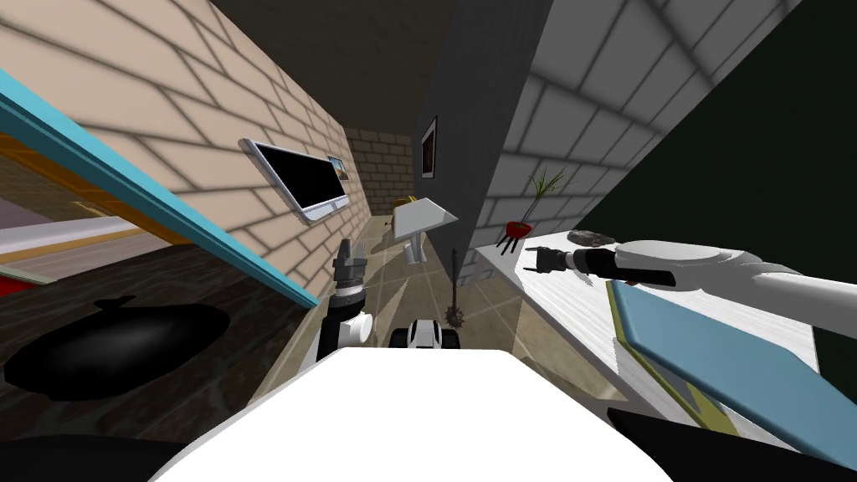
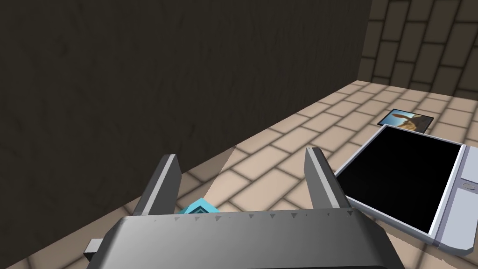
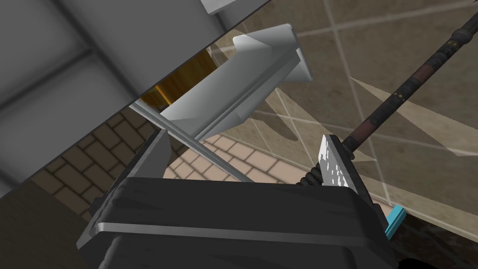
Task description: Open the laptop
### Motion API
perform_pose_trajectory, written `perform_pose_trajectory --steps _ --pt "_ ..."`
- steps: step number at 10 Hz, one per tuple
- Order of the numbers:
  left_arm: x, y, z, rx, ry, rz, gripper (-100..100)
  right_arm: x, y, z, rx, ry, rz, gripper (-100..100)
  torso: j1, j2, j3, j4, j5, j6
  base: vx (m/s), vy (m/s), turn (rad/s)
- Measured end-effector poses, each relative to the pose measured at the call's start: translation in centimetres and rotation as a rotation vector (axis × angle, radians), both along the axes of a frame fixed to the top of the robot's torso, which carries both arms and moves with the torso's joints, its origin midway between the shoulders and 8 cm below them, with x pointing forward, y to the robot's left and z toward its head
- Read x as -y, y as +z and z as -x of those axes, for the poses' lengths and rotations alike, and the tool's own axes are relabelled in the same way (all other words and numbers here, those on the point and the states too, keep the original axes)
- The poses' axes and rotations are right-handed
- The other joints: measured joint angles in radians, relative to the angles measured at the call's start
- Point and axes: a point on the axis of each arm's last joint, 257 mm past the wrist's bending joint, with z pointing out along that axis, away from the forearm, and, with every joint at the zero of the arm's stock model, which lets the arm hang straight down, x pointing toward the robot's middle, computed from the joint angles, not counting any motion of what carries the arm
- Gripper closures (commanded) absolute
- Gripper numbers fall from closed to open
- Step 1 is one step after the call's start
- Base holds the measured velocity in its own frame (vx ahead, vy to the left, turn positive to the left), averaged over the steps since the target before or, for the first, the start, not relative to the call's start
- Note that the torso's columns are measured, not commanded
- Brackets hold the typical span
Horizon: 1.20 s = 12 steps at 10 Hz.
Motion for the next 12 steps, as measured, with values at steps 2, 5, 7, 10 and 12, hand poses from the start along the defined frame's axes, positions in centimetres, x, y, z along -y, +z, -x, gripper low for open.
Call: perform_pose_trajectory --steps 2,5,7,10,12 --pt "0.0 0.0 0.0 0.0 0.0 0.0 0 -1.0 0.6 0.2 0.002 0.007 0.001 -100 -0.001 -0.001 -0.001 0.0 0.0 0.0 0.039 -0.033 -0.1" --pt "0.0 0.0 0.0 0.0 0.0 0.0 0 -3.3 1.9 0.1 0.008 0.031 -0.004 -100 0.0 -0.001 -0.001 -0.001 0.0 -0.001 0.054 -0.038 -0.092" --pt "0.0 0.0 0.0 0.0 0.0 0.0 0 -4.8 2.1 0.3 0.006 0.051 -0.002 -100 0.0 0.0 0.0 0.0 -0.001 -0.001 0.049 -0.042 -0.099" --pt "0.0 0.0 0.0 0.0 0.0 0.0 0 -7.2 2.8 0.6 -0.003 0.08 0.005 -100 0.0 -0.001 0.0 0.0 0.0 0.0 0.049 -0.03 -0.073" --pt "0.0 0.0 0.0 0.0 0.0 0.0 0 -9.2 3.2 0.4 0.0 0.106 0.009 -100 -0.001 -0.001 -0.001 0.0 0.0 0.0 0.051 -0.032 -0.099"
